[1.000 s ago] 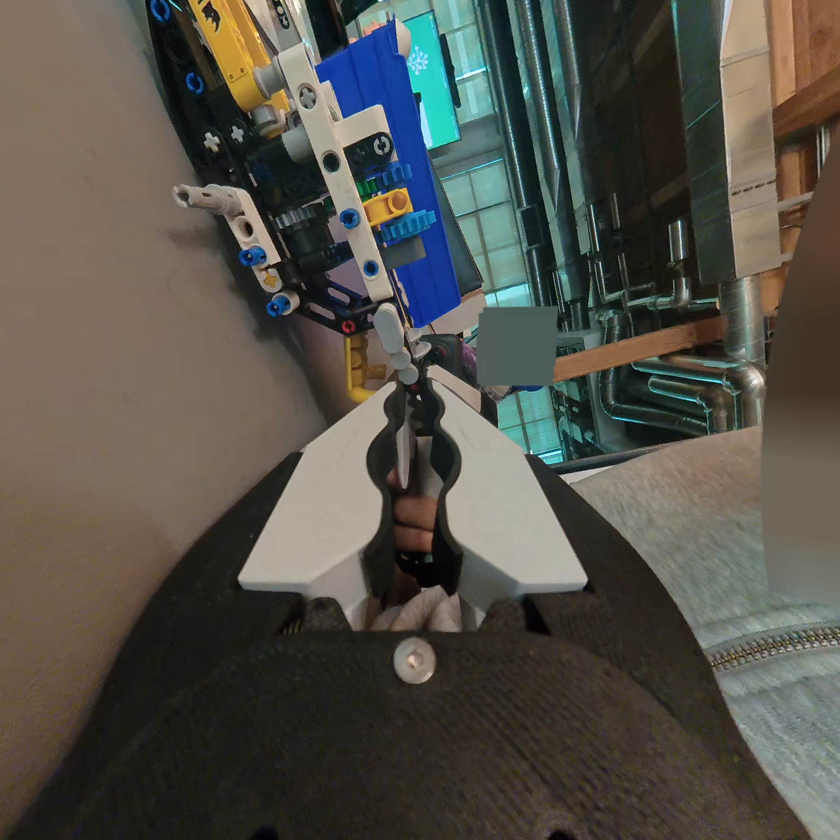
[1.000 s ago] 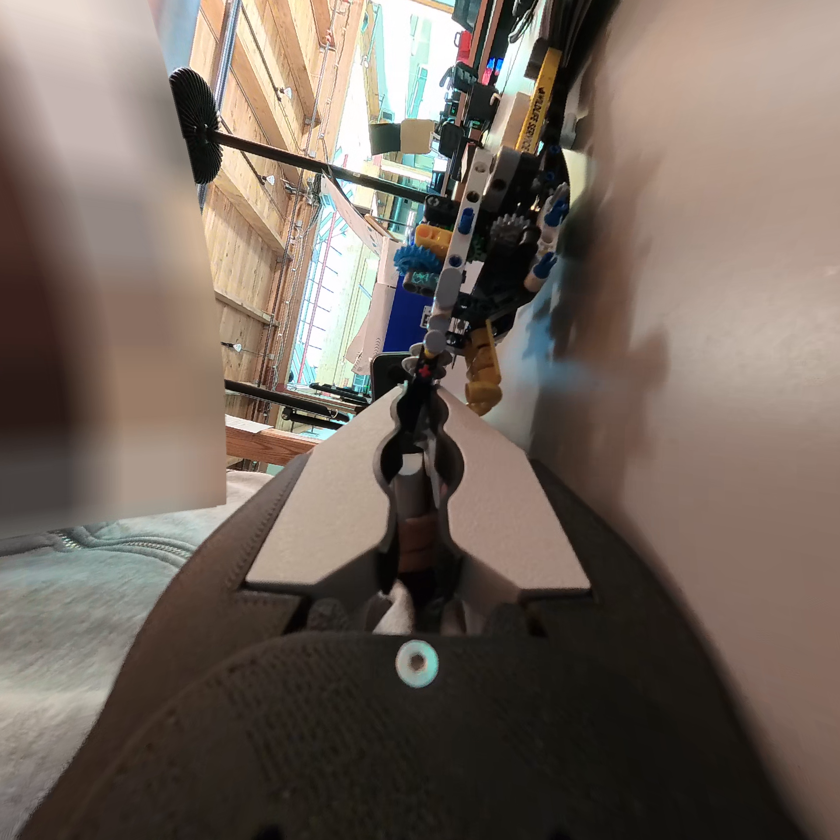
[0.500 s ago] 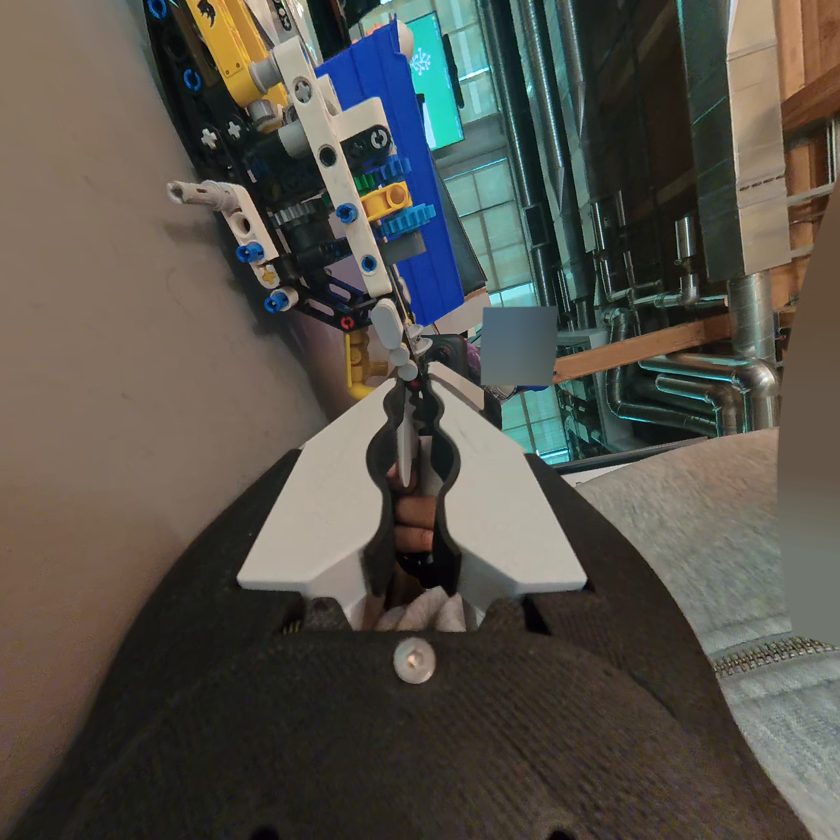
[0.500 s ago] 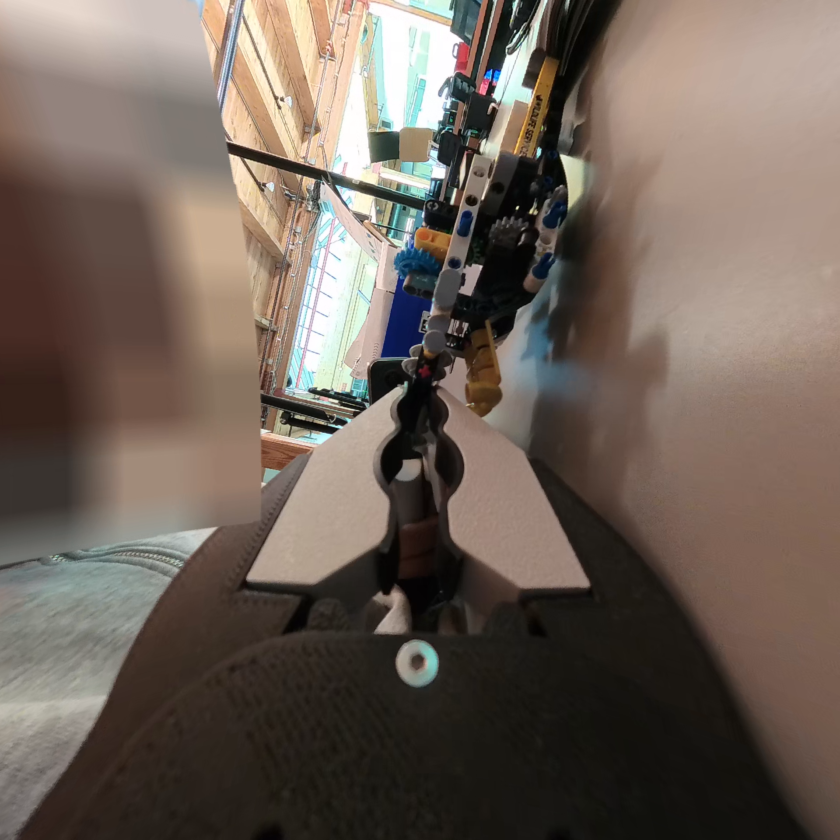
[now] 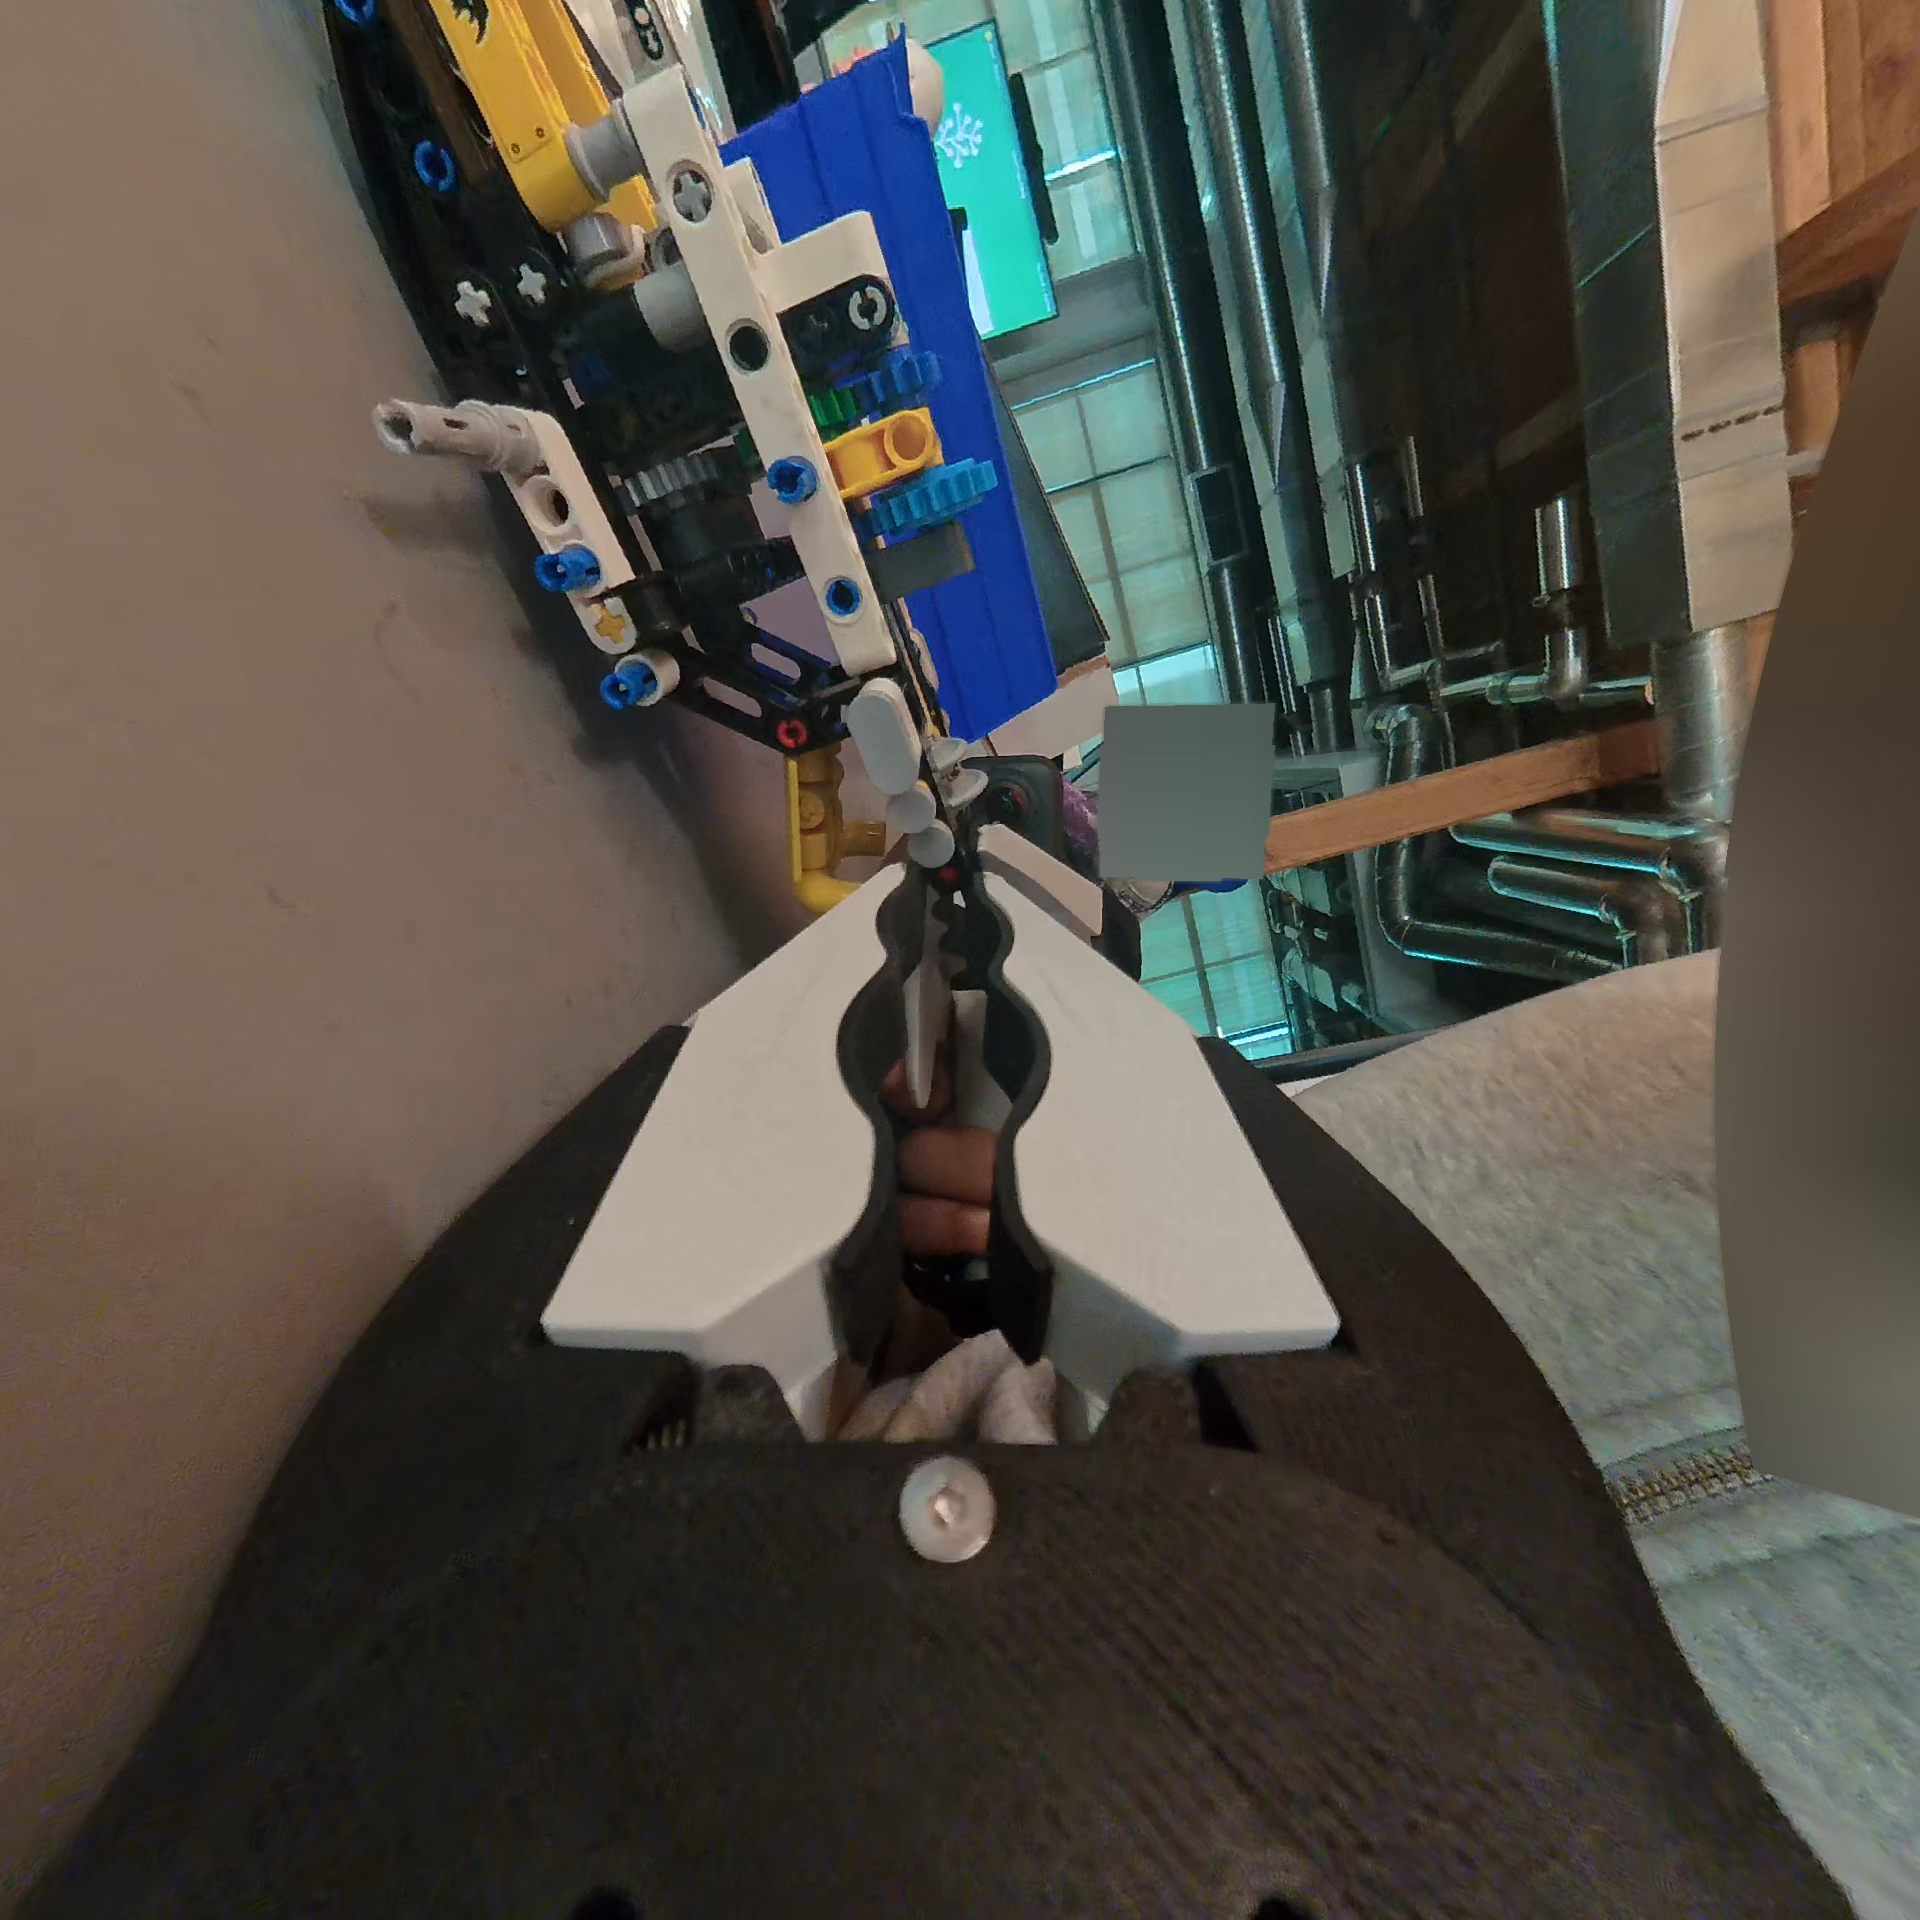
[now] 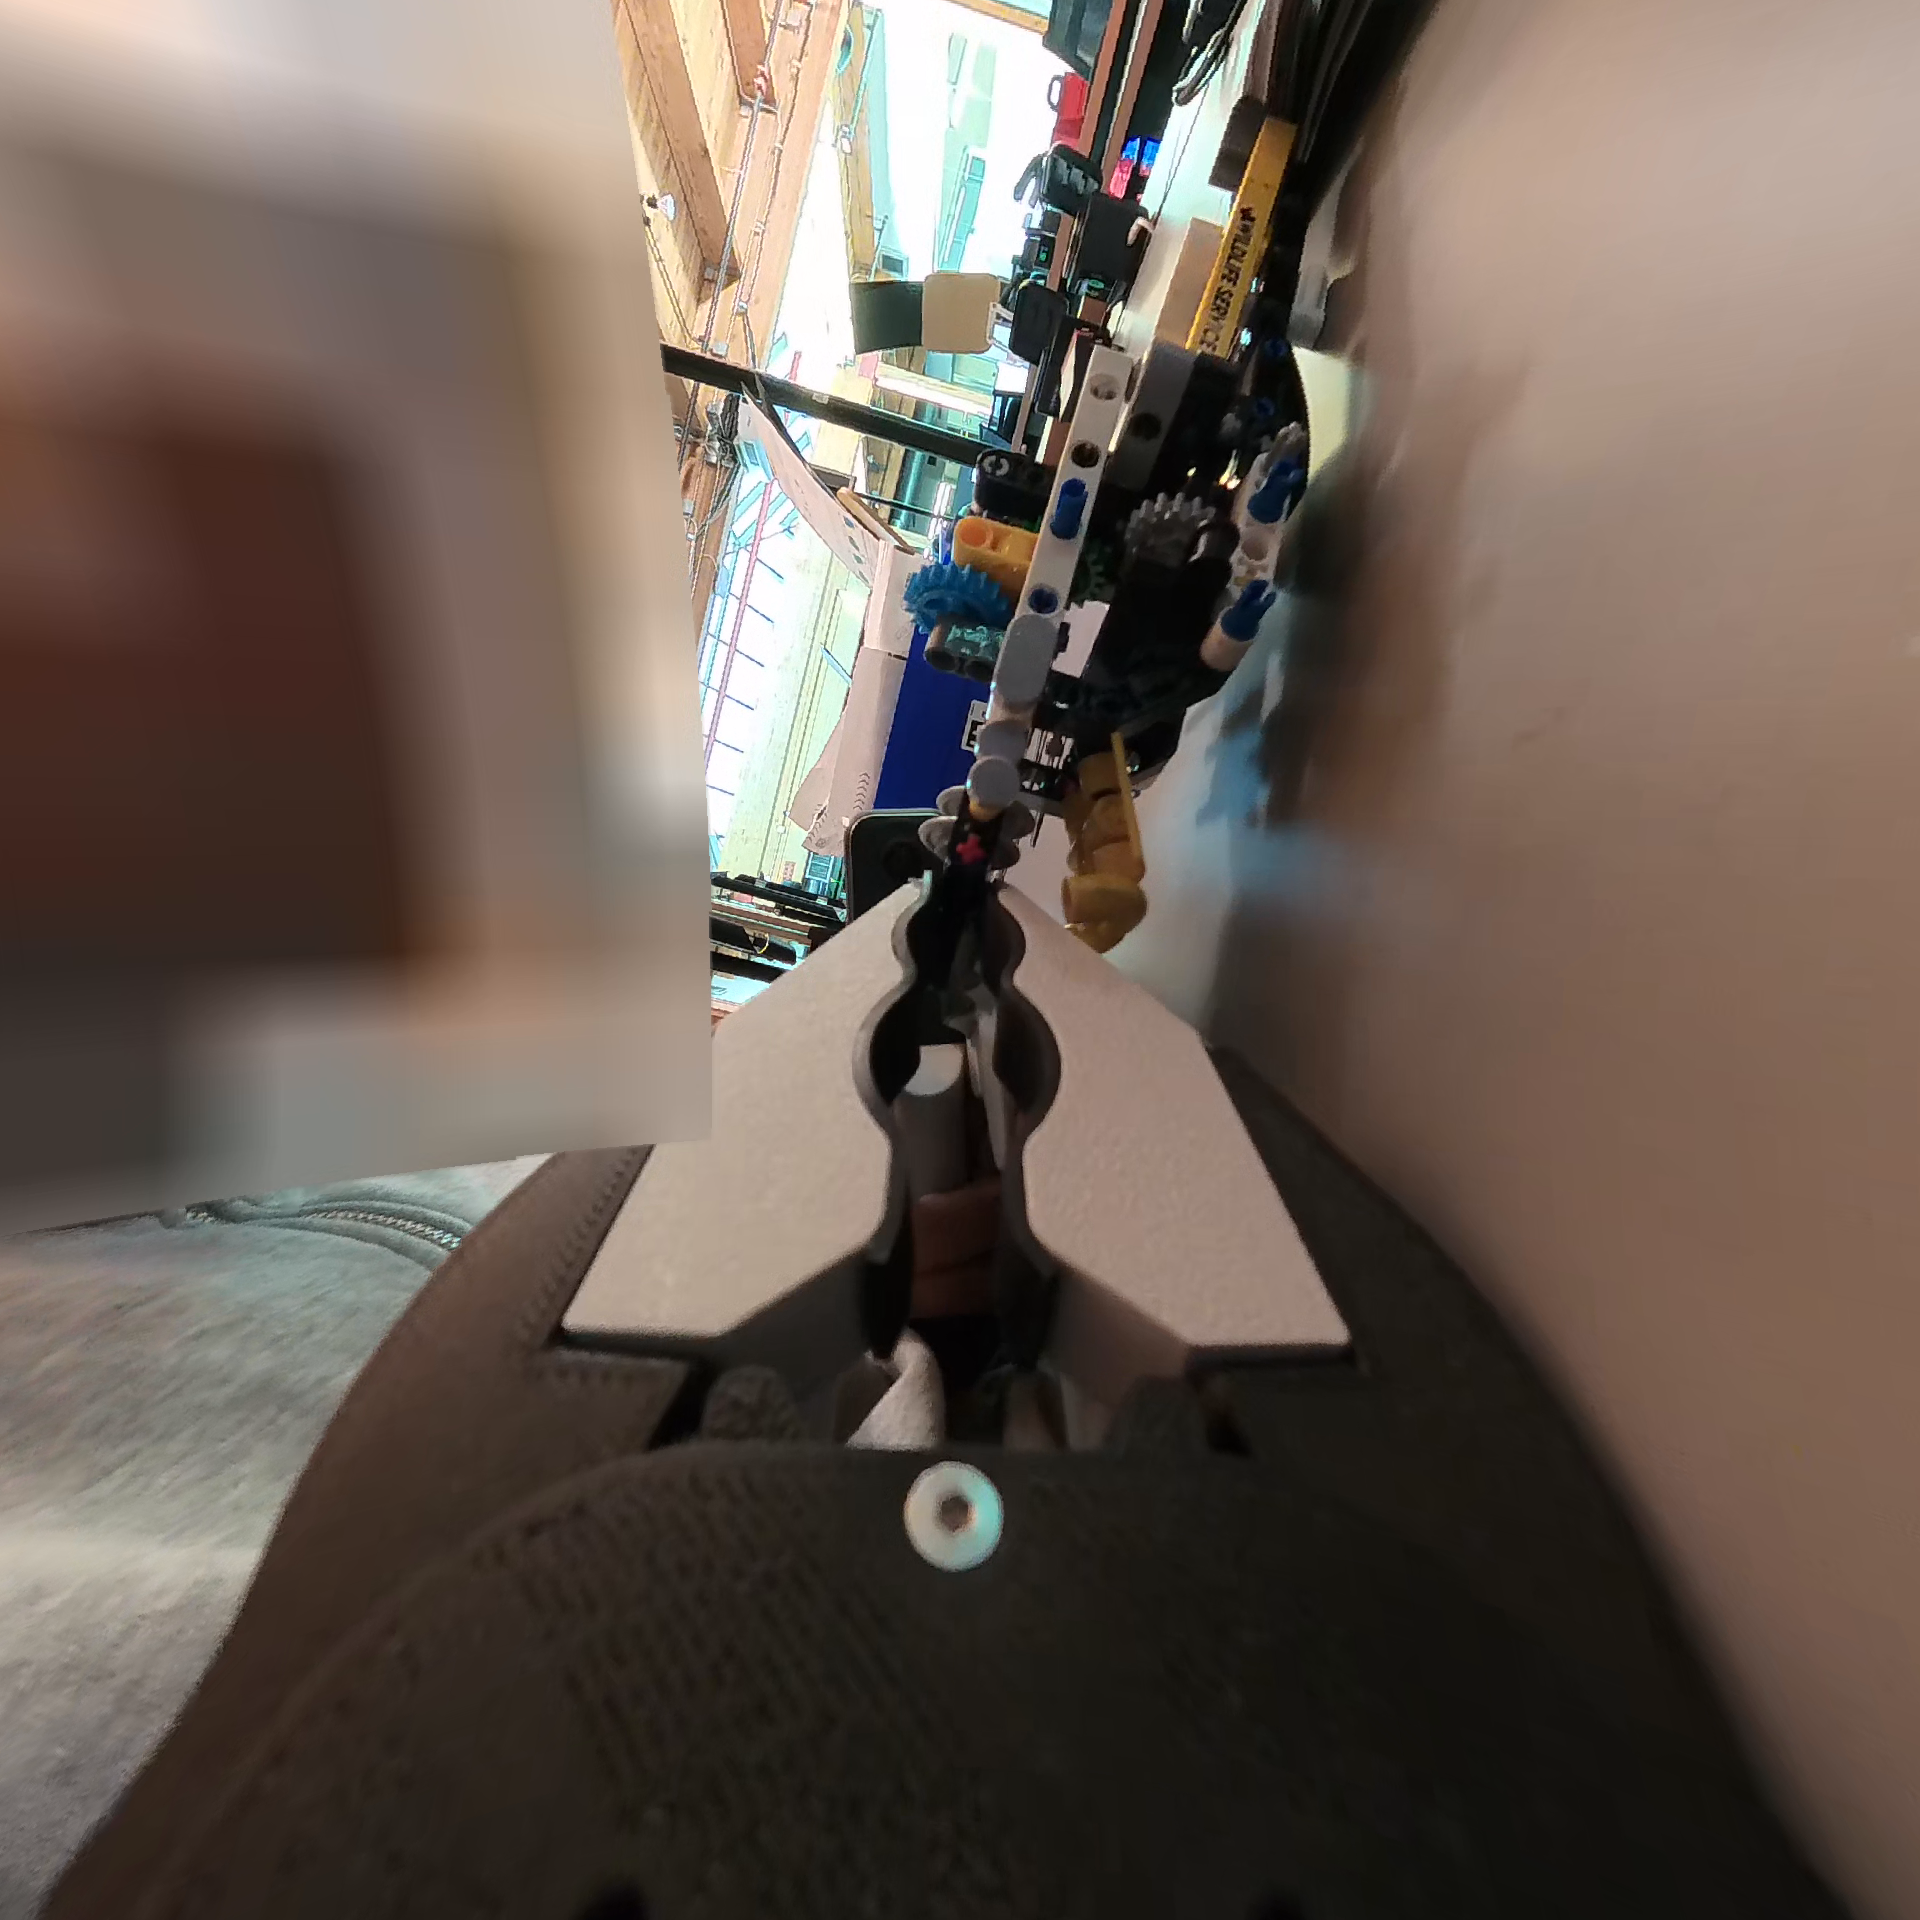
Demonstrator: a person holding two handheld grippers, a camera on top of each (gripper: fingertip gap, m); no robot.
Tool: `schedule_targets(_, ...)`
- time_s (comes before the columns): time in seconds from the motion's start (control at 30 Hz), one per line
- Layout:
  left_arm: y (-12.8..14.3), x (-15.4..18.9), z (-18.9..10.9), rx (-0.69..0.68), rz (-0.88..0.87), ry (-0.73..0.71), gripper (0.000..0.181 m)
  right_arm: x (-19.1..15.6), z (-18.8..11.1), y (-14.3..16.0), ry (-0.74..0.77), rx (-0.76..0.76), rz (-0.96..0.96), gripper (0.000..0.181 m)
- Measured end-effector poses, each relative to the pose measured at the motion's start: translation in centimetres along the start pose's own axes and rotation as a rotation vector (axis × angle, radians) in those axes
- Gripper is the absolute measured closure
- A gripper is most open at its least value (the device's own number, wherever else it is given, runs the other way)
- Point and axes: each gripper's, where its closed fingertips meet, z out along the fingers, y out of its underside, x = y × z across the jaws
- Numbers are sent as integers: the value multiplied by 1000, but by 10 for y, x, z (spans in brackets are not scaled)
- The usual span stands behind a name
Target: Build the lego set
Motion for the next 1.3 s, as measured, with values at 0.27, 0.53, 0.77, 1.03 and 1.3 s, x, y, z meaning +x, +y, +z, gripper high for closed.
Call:
schedule_targets(0.27,0,-1,0,0,7,-11,176,1,0,1,9,-5,-3,174)
schedule_targets(0.53,-1,0,-1,2,-7,-7,176,1,1,1,8,-8,-4,174)
schedule_targets(0.77,-2,4,-2,12,-11,23,168,1,0,1,6,-10,-7,173)
schedule_targets(1.03,-3,0,-2,14,-9,-5,176,1,0,2,4,-18,0,174)
schedule_targets(1.3,-2,0,-2,10,-9,-6,176,1,0,2,5,-28,12,174)
